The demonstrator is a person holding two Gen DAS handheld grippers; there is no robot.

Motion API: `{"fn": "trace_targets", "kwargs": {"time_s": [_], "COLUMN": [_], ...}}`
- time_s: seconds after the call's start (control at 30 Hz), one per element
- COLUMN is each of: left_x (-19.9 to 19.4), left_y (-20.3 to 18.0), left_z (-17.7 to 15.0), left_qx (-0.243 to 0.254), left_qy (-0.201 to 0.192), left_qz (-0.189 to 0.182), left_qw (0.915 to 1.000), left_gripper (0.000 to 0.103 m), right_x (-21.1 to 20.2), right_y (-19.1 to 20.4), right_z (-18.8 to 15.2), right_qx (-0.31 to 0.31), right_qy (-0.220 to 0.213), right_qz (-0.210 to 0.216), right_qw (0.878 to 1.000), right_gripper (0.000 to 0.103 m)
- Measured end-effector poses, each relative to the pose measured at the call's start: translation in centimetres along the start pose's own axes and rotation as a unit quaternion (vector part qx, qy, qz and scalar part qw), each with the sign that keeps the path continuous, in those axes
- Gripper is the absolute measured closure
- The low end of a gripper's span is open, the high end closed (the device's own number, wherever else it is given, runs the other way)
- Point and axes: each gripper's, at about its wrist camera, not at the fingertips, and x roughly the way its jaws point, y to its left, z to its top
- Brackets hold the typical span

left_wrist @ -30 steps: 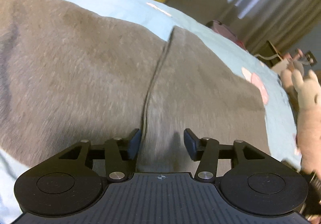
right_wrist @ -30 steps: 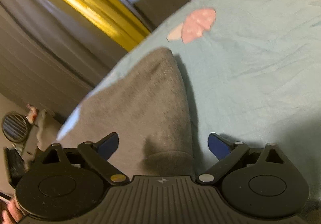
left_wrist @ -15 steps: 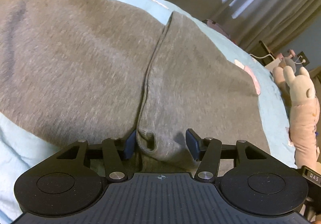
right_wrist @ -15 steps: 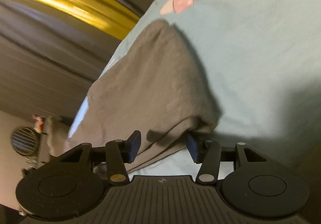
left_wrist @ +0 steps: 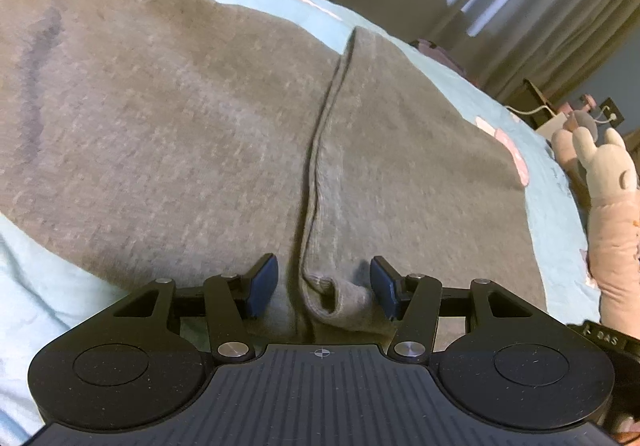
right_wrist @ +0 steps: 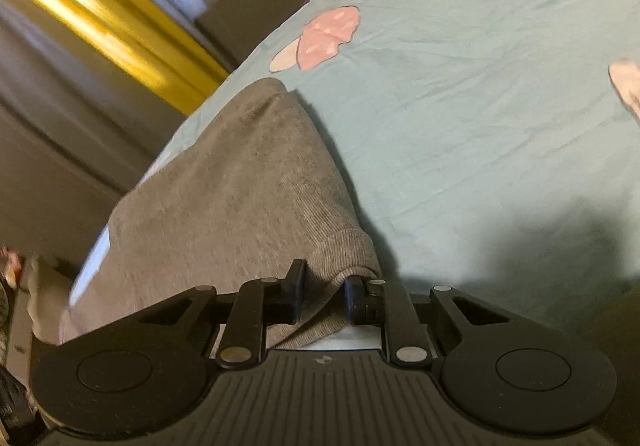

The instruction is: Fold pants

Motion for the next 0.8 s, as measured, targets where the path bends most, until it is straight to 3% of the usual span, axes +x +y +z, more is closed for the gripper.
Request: {"fn": "trace_targets", "kwargs": {"time_s": [0.27,0.33,0.5,0.63,0.73,0.8], "left_x": [-0.5,-0.4,-0.2,0.0,-0.2,-0.5], "left_y": [0.8,0.8,0.6,0.3,0.0,-0.1], "left_z": [0.4,0.5,0.5,0.5,0.4,0.4], "left_qx": [-0.018,-0.019,-0.007,0.002,0.007,0.006], "left_qy": [-0.019,-0.018,-0.018,-0.019,-0.023,-0.029], "left_qz": [0.021,0.023,0.024,0.029,0.033,0.040], "left_qw": [0.9994,0.9994,0.9995,0.9994,0.9992,0.9987], "left_gripper": [0.042,0.041,0.038,0.038,0.038,0.038], "right_x": [-2.8,-3.6,-5.5,-2.9,1.6,2.2], "right_y": [3.3,3.9,5.9,6.4,5.3,4.8], "right_z": [0.5,0.6,1.2,0.4,-1.1,-1.0], "right_qx": [-0.094,-0.100,-0.155,-0.216,-0.256,-0.237], "right_qy": [-0.007,-0.013,-0.091,-0.105,-0.055,-0.049], "right_qz": [-0.044,-0.038,-0.025,-0.062,-0.131,-0.133], "right_qw": [0.995,0.994,0.983,0.969,0.956,0.961], "right_gripper": [0.083,0.081,0.068,0.067,0.063,0.062]}}
